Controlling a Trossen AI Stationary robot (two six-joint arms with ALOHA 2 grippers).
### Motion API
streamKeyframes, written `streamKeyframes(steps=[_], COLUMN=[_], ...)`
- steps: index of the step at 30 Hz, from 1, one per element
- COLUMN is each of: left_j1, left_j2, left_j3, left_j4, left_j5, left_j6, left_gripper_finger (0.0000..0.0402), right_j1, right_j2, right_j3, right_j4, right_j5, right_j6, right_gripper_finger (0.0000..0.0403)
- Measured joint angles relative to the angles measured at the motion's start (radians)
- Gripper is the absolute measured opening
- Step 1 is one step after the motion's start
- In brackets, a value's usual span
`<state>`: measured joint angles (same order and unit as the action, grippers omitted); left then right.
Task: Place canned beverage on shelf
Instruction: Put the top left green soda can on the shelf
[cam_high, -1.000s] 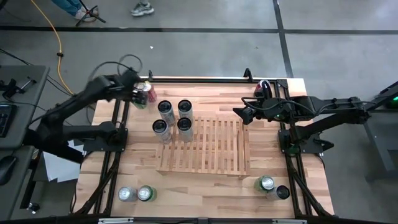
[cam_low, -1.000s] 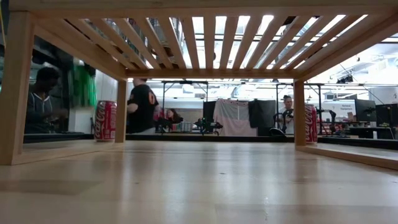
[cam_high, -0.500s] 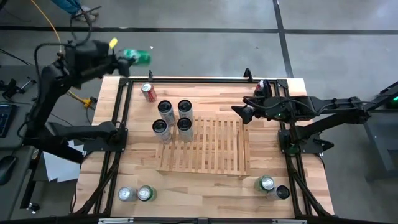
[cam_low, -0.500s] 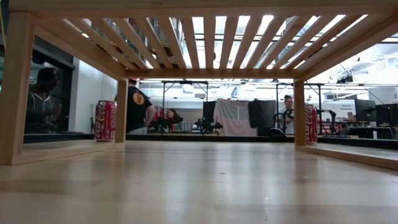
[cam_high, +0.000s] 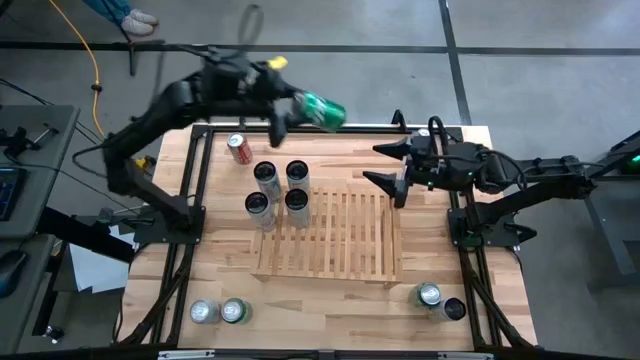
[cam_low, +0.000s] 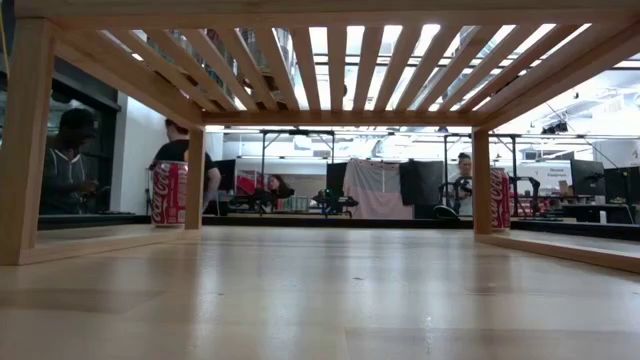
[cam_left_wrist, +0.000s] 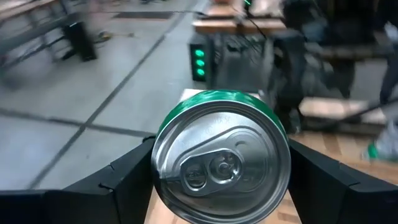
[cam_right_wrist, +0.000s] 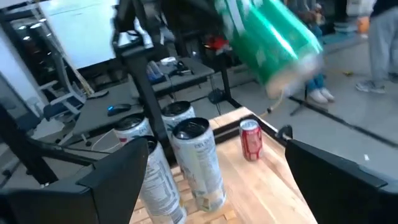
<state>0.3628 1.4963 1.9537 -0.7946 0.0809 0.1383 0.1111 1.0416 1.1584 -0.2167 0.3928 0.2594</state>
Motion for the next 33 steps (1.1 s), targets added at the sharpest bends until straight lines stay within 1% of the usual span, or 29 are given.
streamKeyframes(steps=[3, 5, 7, 9, 12, 14, 16, 19, 23, 27, 30, 33], left_j1=[-0.061, -0.09, -0.113, -0.128, -0.143, -0.148, -0.153, -0.16, -0.174, -0.19, -0.2, -0.203], left_j2=[0.068, 0.101, 0.126, 0.144, 0.16, 0.162, 0.163, 0.165, 0.164, 0.164, 0.164, 0.164], left_j3=[0.048, 0.063, 0.066, 0.066, 0.066, 0.066, 0.066, 0.066, 0.066, 0.066, 0.066, 0.066], left_j4=[-0.01, -0.014, -0.015, -0.021, -0.017, -0.017, -0.017, -0.016, -0.015, -0.023, -0.02, -0.014], left_j5=[0.001, 0.005, 0.006, 0.002, -0.001, 0.0, 0.0, 0.0, 0.0, -0.008, -0.023, -0.013], left_j6=[0.084, 0.125, 0.144, 0.153, 0.154, 0.154, 0.155, 0.16, 0.162, 0.178, 0.19, 0.189], left_gripper_finger=[0.0281, 0.0281, 0.0281, 0.0281, 0.0281, 0.0281, 0.0281, 0.0281, 0.0281, 0.0281, 0.0281, 0.0281], right_j1=[0.0, 0.0, 0.0, 0.0, -0.006, -0.021, -0.043, -0.079, -0.118, -0.147, -0.169, -0.184], right_j2=[0.0, 0.01, 0.026, 0.061, 0.134, 0.196, 0.262, 0.349, 0.446, 0.495, 0.518, 0.533], right_j3=[0.013, 0.049, 0.108, 0.199, 0.36, 0.461, 0.552, 0.66, 0.766, 0.811, 0.808, 0.804], right_j4=[-0.015, -0.056, -0.136, -0.229, -0.416, -0.546, -0.657, -0.767, -0.841, -0.851, -0.845, -0.848], right_j5=[-0.027, -0.027, -0.013, 0.012, 0.057, 0.059, 0.026, -0.054, -0.076, -0.094, -0.166, -0.229], right_j6=[-0.032, -0.042, -0.086, -0.142, -0.218, -0.239, -0.234, -0.241, -0.282, -0.3, -0.303, -0.304], right_gripper_finger=[0.0365, 0.0365, 0.0365, 0.0365, 0.0365, 0.0365, 0.0365, 0.0365, 0.0365, 0.0365, 0.0365, 0.0365])
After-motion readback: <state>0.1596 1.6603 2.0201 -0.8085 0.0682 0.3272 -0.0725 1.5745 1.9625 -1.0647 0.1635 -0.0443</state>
